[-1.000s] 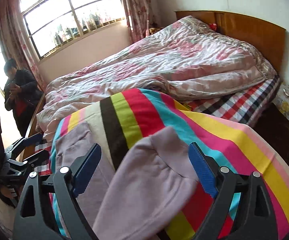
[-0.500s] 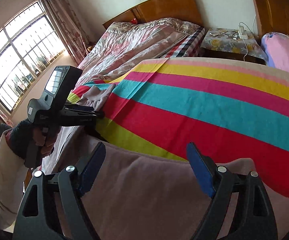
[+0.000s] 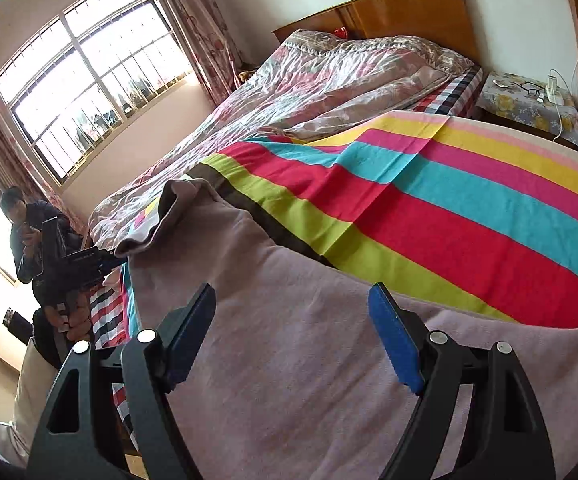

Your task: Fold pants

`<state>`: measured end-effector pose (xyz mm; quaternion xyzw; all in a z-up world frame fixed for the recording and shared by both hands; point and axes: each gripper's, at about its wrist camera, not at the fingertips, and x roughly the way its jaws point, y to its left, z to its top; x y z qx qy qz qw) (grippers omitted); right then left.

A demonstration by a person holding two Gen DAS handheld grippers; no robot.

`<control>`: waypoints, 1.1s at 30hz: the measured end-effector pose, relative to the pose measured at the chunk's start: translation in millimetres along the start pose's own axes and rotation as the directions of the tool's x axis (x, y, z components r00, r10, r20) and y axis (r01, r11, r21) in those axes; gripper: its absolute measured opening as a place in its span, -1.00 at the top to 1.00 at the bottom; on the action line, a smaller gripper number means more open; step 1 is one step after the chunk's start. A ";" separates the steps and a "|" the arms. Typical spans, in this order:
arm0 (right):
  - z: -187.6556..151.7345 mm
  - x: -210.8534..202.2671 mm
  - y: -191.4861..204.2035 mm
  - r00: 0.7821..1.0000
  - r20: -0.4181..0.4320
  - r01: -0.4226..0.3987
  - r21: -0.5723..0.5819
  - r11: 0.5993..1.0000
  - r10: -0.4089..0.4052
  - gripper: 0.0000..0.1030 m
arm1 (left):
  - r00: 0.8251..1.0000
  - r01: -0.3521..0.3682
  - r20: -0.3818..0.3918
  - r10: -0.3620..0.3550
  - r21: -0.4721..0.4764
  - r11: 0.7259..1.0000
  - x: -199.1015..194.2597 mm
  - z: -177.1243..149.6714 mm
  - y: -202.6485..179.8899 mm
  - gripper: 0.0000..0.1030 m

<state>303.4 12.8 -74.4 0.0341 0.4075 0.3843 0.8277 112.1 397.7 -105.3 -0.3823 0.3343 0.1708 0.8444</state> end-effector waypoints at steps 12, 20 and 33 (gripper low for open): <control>36.7 102.5 84.1 0.952 -0.178 -0.254 -0.016 0.967 0.247 -0.21 | 0.975 -0.191 0.216 0.045 0.726 0.661 -27.8 -61.7 -96.9 -0.41; 87.8 189.2 119.2 0.833 -0.356 -0.383 0.182 0.906 0.423 -0.11 | 0.974 -0.168 0.224 0.034 0.610 0.774 -38.1 -47.9 -64.0 -0.49; 164.2 152.4 116.6 0.937 -0.079 -0.341 0.021 0.940 0.342 -0.61 | 0.985 -0.090 0.170 0.010 0.472 0.877 -28.0 -36.3 -44.8 -0.62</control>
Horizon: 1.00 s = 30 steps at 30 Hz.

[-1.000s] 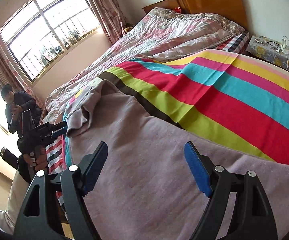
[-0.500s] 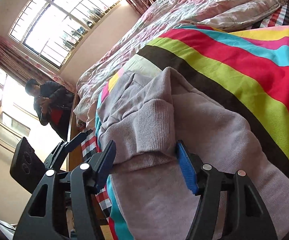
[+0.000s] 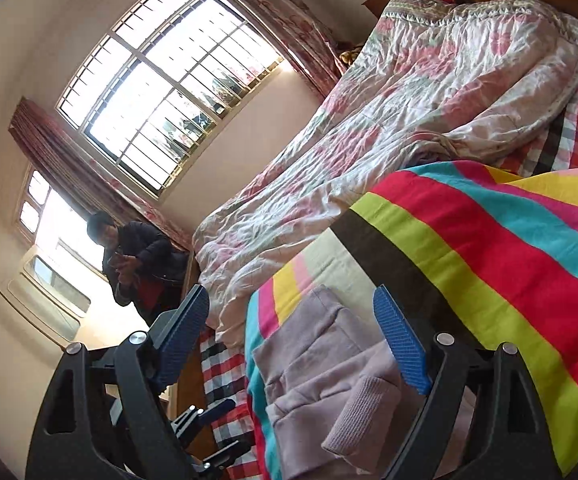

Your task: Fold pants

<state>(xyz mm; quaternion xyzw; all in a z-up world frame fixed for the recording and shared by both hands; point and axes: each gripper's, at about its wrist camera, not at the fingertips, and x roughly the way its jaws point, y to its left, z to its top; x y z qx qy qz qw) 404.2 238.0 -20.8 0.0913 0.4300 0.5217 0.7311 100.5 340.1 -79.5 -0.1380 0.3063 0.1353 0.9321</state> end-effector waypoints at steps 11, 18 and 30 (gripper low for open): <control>-82.9 39.1 -30.8 0.943 -0.318 -0.071 0.089 0.993 0.096 -0.54 | 0.997 -0.005 -0.079 0.013 0.095 0.995 37.0 1.3 -3.1 -0.62; 19.3 73.3 27.7 0.953 -0.154 -0.246 0.113 0.963 0.261 -0.54 | 0.999 -0.031 -0.020 0.026 -0.297 0.954 32.9 34.7 64.3 -0.62; -78.4 11.0 33.7 0.980 -0.164 0.041 -0.375 0.926 -0.109 0.11 | 0.979 0.168 -0.036 -0.200 -0.407 0.898 24.0 29.5 62.2 -0.16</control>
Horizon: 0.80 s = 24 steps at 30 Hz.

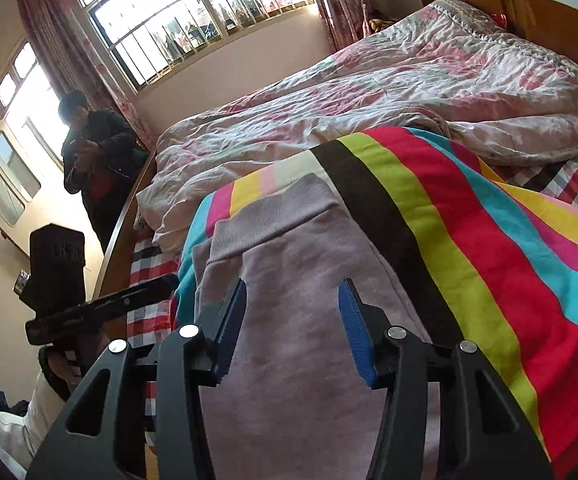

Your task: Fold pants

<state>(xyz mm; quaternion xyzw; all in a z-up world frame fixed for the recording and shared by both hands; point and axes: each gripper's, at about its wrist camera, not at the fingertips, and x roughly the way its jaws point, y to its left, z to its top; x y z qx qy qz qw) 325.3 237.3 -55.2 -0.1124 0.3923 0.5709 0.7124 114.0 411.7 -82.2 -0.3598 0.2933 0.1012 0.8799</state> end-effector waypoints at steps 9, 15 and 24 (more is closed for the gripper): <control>-114.9 -16.3 92.3 0.982 -0.086 0.144 -0.256 0.956 -0.170 0.36 | 0.997 -0.014 -0.077 0.014 0.001 1.000 39.3 7.0 -3.9 0.04; -144.1 -4.8 92.5 0.935 -0.122 0.281 -0.314 0.907 -0.333 0.50 | 0.997 -0.017 -0.077 0.013 -0.047 0.999 43.9 9.5 4.8 0.16; -158.6 -1.9 101.9 0.889 -0.065 0.391 -0.409 0.825 -0.453 0.83 | 0.995 -0.037 -0.095 0.032 -0.053 0.998 47.8 5.0 2.5 0.16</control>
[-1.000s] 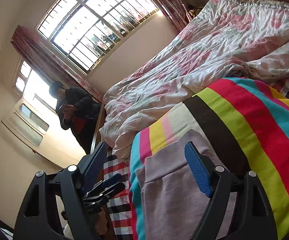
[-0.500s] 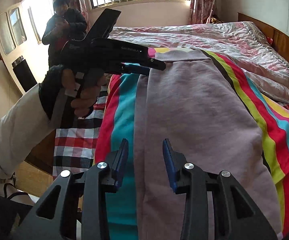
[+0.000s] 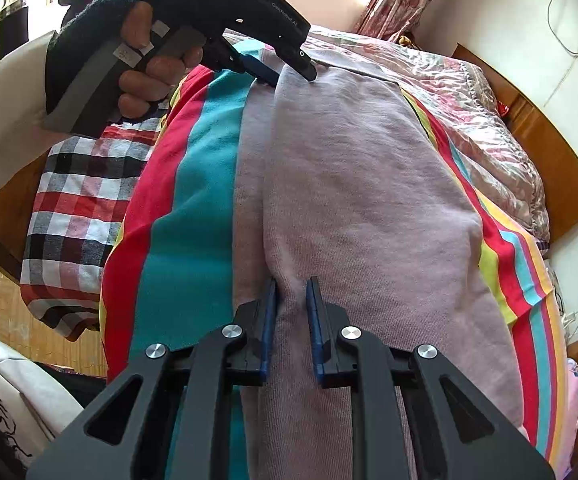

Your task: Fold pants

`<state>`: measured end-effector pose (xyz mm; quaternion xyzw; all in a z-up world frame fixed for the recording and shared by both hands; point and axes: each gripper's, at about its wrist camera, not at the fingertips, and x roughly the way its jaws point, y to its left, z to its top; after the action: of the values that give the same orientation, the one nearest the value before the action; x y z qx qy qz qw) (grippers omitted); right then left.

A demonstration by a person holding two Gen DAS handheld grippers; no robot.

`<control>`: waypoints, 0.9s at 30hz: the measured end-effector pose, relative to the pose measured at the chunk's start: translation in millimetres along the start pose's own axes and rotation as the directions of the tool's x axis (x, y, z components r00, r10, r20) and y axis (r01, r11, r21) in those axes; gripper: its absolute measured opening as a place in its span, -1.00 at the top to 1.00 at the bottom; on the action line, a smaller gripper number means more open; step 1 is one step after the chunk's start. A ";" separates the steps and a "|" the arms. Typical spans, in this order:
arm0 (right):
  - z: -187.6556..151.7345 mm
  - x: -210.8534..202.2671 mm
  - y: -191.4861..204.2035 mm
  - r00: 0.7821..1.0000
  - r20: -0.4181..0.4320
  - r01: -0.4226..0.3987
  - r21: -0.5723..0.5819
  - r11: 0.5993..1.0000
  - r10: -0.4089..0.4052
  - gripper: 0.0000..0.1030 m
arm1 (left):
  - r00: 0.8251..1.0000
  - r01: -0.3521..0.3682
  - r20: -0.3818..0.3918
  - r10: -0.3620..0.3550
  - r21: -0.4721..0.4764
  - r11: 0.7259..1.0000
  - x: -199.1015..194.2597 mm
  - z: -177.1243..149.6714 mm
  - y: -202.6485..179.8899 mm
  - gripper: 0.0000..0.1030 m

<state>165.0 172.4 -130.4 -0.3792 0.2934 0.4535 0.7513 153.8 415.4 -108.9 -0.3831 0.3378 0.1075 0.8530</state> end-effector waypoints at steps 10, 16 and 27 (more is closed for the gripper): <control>1.0 -16.0 -10.0 0.997 0.071 0.016 0.069 0.997 -0.021 0.91 | 0.999 0.016 0.039 -0.015 -0.009 1.000 -11.9 4.0 -11.1 0.92; 8.5 -58.8 -14.6 0.988 0.145 0.041 0.074 0.996 -0.051 0.92 | 0.993 0.048 0.103 -0.059 0.098 0.994 -47.9 3.0 -34.3 0.92; 10.7 -46.7 0.5 0.994 0.111 -0.005 0.058 0.998 -0.002 0.92 | 0.997 -0.018 0.078 0.014 0.052 0.998 -41.8 -10.0 0.2 0.94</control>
<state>146.2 160.0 -88.1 -0.3310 0.2647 0.4656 0.7769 117.5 411.5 -86.3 -0.3532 0.3105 0.1201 0.8743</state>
